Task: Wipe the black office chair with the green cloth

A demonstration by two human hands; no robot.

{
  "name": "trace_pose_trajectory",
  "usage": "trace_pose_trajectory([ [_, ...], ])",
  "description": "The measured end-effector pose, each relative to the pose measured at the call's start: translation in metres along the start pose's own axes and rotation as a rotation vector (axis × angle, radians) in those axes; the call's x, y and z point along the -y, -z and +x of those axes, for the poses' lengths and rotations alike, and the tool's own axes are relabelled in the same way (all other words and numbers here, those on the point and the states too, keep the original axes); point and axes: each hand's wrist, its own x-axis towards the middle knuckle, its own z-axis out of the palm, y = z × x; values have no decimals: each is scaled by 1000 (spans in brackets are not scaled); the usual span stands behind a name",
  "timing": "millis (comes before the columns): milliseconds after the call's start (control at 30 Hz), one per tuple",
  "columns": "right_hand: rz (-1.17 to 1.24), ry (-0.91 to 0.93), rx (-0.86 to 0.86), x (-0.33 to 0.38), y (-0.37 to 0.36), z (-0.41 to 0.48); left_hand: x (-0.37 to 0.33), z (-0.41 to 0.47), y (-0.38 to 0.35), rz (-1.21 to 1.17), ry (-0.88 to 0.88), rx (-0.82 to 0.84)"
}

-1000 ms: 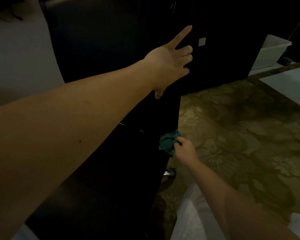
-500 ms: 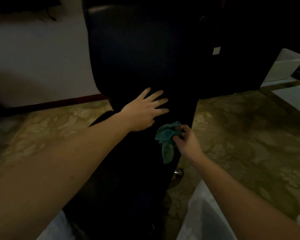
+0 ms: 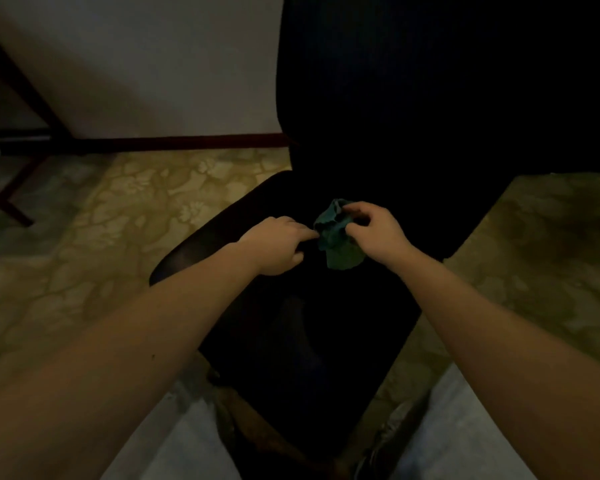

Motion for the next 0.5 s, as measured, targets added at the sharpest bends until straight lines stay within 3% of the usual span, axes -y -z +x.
trace_pose_trajectory([
  [233, -248, -120, 151, -22, -34, 55, 39, 38, -31, -206, 91, 130],
  [400, -340, -198, 351, -1, -20, 86, 58, 57, 1, -448, 198, 235],
  [500, -304, -274, 408, 31, 3, 105, 58, 68, 36, -715, 296, 301],
])
